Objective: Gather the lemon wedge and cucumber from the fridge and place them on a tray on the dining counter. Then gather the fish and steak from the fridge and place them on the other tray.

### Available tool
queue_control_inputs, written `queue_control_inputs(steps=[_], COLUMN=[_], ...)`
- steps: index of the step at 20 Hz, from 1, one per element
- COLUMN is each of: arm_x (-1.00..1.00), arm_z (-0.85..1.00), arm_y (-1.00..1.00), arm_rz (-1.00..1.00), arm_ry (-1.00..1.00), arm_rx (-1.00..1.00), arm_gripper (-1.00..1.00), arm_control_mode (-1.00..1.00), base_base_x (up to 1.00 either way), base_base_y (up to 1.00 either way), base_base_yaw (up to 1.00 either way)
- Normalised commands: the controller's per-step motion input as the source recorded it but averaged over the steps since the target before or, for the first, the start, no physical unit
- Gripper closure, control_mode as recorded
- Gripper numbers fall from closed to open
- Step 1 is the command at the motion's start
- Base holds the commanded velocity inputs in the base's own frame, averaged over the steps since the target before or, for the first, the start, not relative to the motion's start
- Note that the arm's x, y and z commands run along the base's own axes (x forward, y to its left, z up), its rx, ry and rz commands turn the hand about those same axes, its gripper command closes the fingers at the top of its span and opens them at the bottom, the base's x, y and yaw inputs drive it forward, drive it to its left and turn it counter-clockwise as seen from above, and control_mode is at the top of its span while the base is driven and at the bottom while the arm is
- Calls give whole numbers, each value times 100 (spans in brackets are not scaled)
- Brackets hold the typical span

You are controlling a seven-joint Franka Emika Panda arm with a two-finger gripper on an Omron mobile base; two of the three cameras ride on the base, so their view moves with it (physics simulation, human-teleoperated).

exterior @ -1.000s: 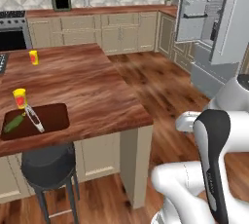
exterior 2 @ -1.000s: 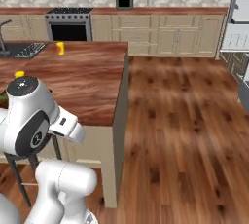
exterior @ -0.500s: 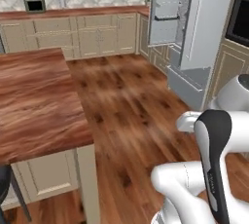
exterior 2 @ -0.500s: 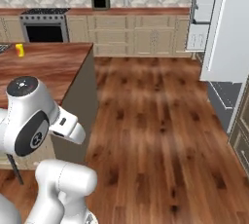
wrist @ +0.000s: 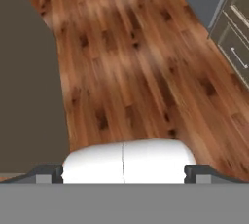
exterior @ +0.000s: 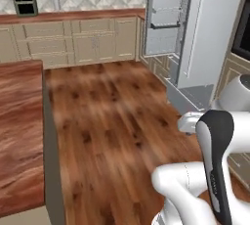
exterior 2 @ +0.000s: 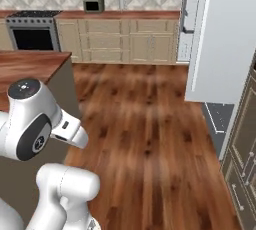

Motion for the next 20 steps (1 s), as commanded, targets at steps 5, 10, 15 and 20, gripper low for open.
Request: queue_control_inputs(steps=[5,10,15,20], arm_x=[0,0,0,0], arm_z=[0,0,0,0], arm_y=[0,0,0,0], arm_rz=[0,0,0,0], arm_ry=[0,0,0,0], arm_rx=[0,0,0,0], arm_gripper=[-100,-100,-100,-100], arm_control_mode=[100,100,100,100], base_base_x=[100,99,93,87], base_base_y=[-19,0,0,0], base_base_yaw=[6,-1,-16,-28])
